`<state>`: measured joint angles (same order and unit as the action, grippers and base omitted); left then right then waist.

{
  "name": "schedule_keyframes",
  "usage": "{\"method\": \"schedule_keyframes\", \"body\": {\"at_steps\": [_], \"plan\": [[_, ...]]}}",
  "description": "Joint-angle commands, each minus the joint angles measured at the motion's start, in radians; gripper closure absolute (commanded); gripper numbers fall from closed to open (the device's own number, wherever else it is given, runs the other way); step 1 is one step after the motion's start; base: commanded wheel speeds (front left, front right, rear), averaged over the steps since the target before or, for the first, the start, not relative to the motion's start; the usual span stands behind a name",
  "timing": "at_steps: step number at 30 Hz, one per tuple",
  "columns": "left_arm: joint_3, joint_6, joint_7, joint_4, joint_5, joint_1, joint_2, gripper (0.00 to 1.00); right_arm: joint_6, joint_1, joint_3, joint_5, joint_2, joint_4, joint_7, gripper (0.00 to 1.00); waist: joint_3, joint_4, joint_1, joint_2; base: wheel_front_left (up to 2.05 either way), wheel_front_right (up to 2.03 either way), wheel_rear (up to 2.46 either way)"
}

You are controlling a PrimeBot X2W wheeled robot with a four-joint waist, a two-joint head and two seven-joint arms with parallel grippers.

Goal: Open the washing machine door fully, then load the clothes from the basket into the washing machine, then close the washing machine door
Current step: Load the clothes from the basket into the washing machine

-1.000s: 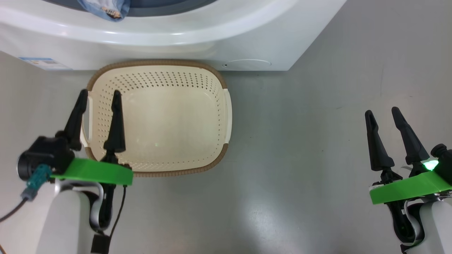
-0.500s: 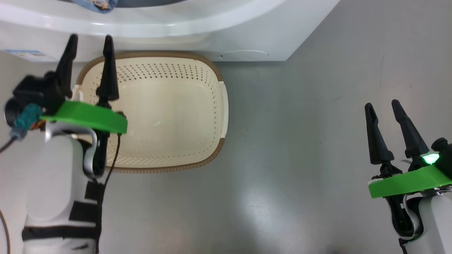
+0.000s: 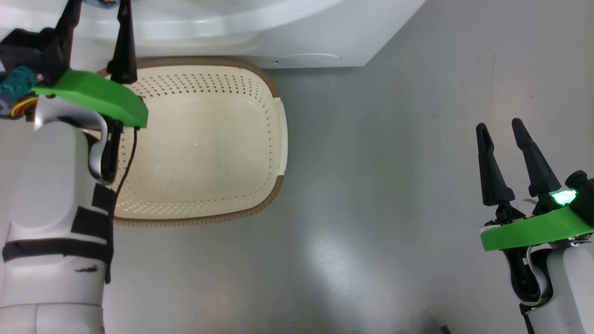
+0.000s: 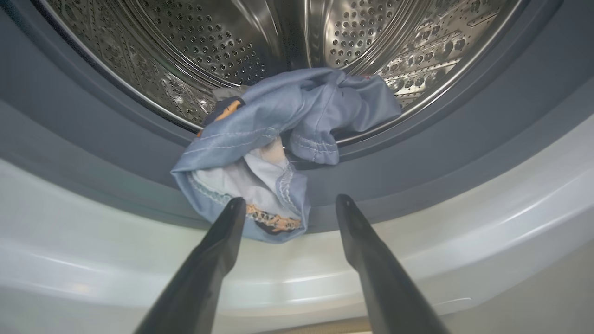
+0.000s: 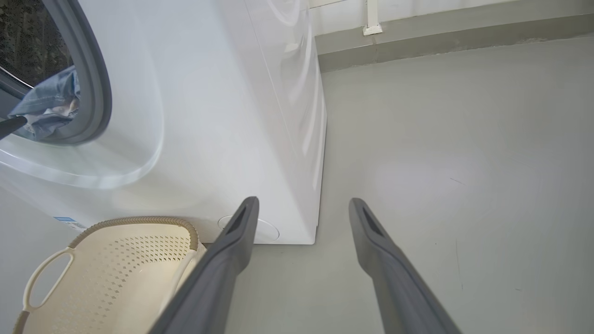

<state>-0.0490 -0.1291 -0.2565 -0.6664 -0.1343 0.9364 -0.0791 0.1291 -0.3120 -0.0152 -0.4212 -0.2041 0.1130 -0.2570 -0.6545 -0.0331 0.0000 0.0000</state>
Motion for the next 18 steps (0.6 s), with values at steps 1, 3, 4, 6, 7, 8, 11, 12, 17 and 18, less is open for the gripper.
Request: {"method": "schedule_keyframes", "body": {"at_steps": [1, 3, 4, 6, 7, 8, 11, 12, 17, 18], "plan": [[0.021, -0.002, -0.005, 0.005, 0.012, 0.011, -0.045, 0.0, 0.002, 0.012, -0.023, 0.0, 0.0, -0.022, -0.005, 0.0, -0.002, -0.007, 0.0, 0.0, 0.0, 0.0, 0.0], [0.02, -0.002, -0.005, -0.021, 0.022, 0.029, -0.049, 0.0, 0.002, 0.01, -0.025, -0.001, 0.001, -0.022, -0.005, 0.0, -0.003, -0.012, 0.0, 0.0, 0.0, 0.0, 0.0], [0.018, -0.002, -0.005, -0.033, 0.029, 0.037, -0.051, 0.0, 0.002, 0.009, -0.025, -0.001, 0.001, -0.022, -0.005, 0.0, -0.004, -0.014, 0.0, 0.0, 0.0, 0.0, 0.0], [0.016, -0.001, -0.005, -0.053, 0.039, 0.052, -0.053, 0.0, 0.002, 0.008, -0.027, -0.001, 0.002, -0.022, -0.005, 0.0, -0.006, -0.018, 0.0, 0.0, 0.0, 0.0, 0.0], [0.015, -0.001, -0.005, -0.062, 0.044, 0.059, -0.054, 0.0, 0.002, 0.008, -0.028, -0.001, 0.003, -0.022, -0.005, 0.0, -0.007, -0.02, 0.0, 0.0, 0.0, 0.0, 0.0], [0.015, 0.001, -0.005, -0.07, 0.048, 0.064, -0.056, 0.0, 0.002, 0.007, -0.029, -0.002, 0.003, -0.022, -0.005, 0.0, -0.007, -0.022, 0.0, 0.0, 0.0, 0.0, 0.0], [0.015, 0.003, -0.005, -0.096, 0.058, 0.082, -0.062, 0.0, 0.002, 0.005, -0.033, -0.003, 0.004, -0.021, -0.005, 0.0, -0.008, -0.029, 0.0, 0.0, 0.0, 0.0, 0.0], [0.015, 0.004, -0.005, -0.103, 0.06, 0.087, -0.064, 0.0, 0.002, 0.004, -0.035, -0.003, 0.004, -0.021, -0.005, 0.0, -0.009, -0.031, 0.0, 0.0, 0.0, 0.0, 0.0], [0.011, 0.015, -0.005, -0.133, 0.076, 0.108, -0.071, 0.57, 0.002, 0.004, -0.039, -0.002, 0.007, -0.021, -0.005, 0.0, -0.008, -0.039, 0.0, 0.0, 0.0, 0.0, 0.0], [0.01, 0.016, -0.005, -0.139, 0.078, 0.11, -0.072, 0.64, 0.002, 0.004, -0.039, -0.002, 0.008, -0.021, -0.005, 0.0, -0.008, -0.04, 0.0, 0.0, 0.0, 0.0, 0.0]]}}
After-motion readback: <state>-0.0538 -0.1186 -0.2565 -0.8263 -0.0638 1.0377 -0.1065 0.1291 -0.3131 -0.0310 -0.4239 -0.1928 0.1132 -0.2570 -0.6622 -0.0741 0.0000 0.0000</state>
